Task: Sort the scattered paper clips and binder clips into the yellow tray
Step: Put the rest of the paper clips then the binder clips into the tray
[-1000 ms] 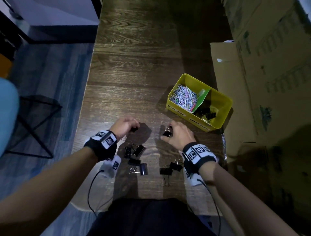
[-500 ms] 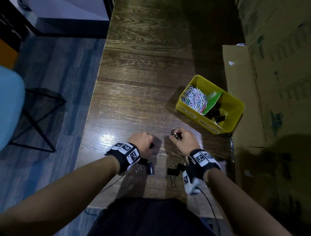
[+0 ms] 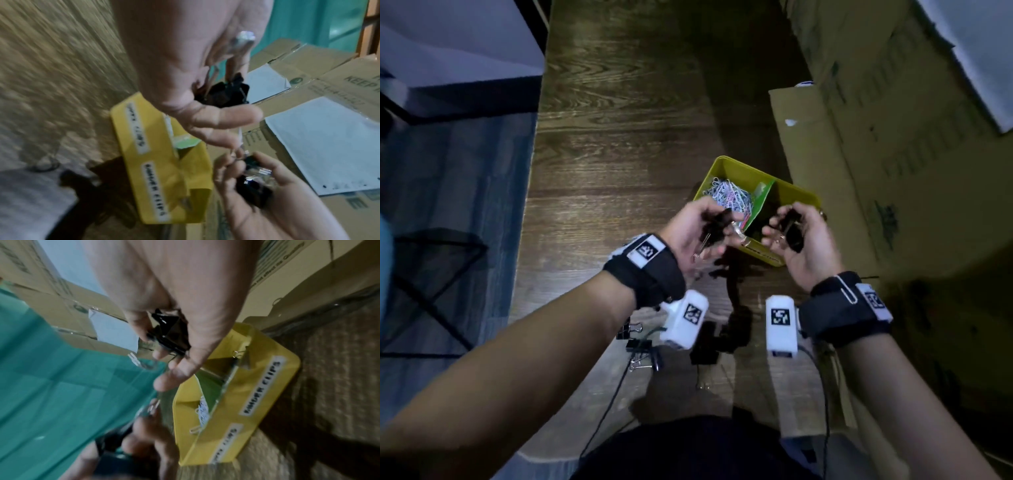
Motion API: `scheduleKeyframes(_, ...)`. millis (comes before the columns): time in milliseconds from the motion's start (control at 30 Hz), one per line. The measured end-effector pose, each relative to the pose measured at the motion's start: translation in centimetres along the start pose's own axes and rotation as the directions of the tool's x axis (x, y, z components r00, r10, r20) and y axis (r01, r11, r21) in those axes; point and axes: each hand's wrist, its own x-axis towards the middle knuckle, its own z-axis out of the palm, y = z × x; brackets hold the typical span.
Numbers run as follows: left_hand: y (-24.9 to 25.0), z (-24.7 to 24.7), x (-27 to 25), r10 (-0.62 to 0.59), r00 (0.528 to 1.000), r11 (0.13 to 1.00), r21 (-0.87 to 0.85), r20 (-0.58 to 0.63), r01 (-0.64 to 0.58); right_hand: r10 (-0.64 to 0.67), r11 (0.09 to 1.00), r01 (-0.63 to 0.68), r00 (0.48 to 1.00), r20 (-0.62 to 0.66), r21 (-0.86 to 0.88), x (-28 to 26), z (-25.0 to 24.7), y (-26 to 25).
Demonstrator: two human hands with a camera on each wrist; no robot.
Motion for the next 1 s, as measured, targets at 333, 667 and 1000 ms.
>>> scheduleKeyframes(333,2.4,8.7,6.5,0.073,0.964,0.949,0.315,-0.257,0.012,0.043,0.970,-0.074,0.989,-0.139,-0.230,4.7,0.3,-2.0)
scheduleKeyframes(667,2.7,8.6,8.6,0.050,0.978,0.826,0.559,-0.204,0.074,0.045,0.930,-0.098,0.987,-0.155,-0.354,5.6,-1.3,-2.5)
scheduleKeyframes(1000,1.0,1.5,1.8,0.184,0.981,0.639,0.752,0.058,-0.164,-0.303,0.657,0.393,0.919,0.252,-0.643,0.7,-0.7,-0.1)
